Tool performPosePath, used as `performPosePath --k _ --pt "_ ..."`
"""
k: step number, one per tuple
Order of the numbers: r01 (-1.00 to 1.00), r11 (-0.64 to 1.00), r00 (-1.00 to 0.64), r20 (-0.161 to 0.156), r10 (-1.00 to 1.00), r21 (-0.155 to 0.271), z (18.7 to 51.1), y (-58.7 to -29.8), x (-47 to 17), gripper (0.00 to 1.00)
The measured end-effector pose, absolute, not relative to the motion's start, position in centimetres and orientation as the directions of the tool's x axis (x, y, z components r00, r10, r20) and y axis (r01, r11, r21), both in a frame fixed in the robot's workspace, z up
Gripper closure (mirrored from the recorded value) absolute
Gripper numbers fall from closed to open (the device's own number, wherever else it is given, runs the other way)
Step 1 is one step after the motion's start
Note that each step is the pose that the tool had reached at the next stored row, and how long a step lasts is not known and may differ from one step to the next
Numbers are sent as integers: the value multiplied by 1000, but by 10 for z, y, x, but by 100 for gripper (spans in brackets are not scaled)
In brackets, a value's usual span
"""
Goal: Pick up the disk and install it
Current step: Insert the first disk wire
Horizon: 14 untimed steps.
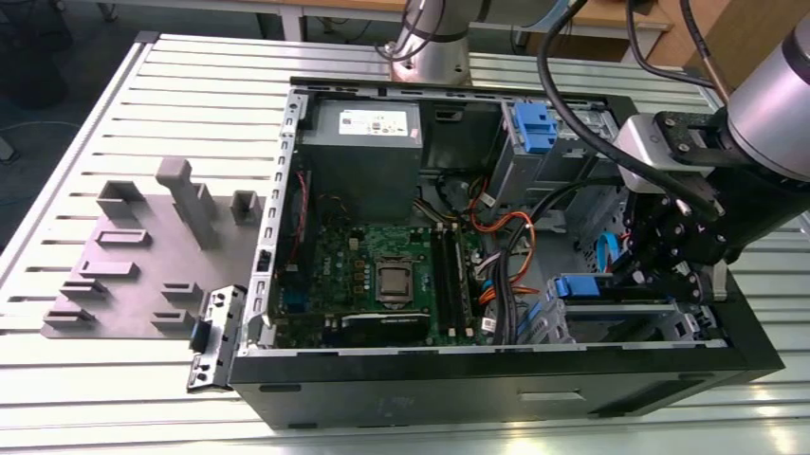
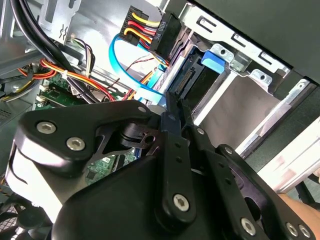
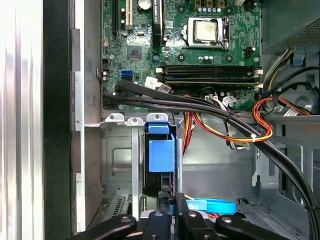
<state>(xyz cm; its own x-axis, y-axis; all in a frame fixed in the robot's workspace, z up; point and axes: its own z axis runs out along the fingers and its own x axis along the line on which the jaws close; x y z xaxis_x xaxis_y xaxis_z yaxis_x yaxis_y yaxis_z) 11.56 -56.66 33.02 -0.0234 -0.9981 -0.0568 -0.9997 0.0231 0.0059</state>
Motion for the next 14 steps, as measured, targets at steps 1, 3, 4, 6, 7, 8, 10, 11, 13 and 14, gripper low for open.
performPosePath --k 1,3,4,6,7,8,10,11,13,14 --pt "-1000 23 -23 -57 -998 6 330 -567 116 83" --pt "-1000 23 -23 -57 -998 6 330 -567 116 76" --pt "-1000 23 -23 -56 -998 6 330 -567 116 76" --pt "-1000 23 -23 -56 -998 6 330 -567 116 76" --pt "-1000 23 -23 -56 -998 6 330 -567 116 76" --pt "-1000 23 -23 -56 -998 6 331 -567 116 76" --pt "-1000 23 -23 -56 -998 6 333 -567 116 76" --pt "-1000 23 -23 -56 -998 6 334 -567 116 76" --pt "-1000 23 -23 -56 -998 6 338 -567 116 76" --pt "-1000 23 -23 -56 -998 6 341 -567 116 76"
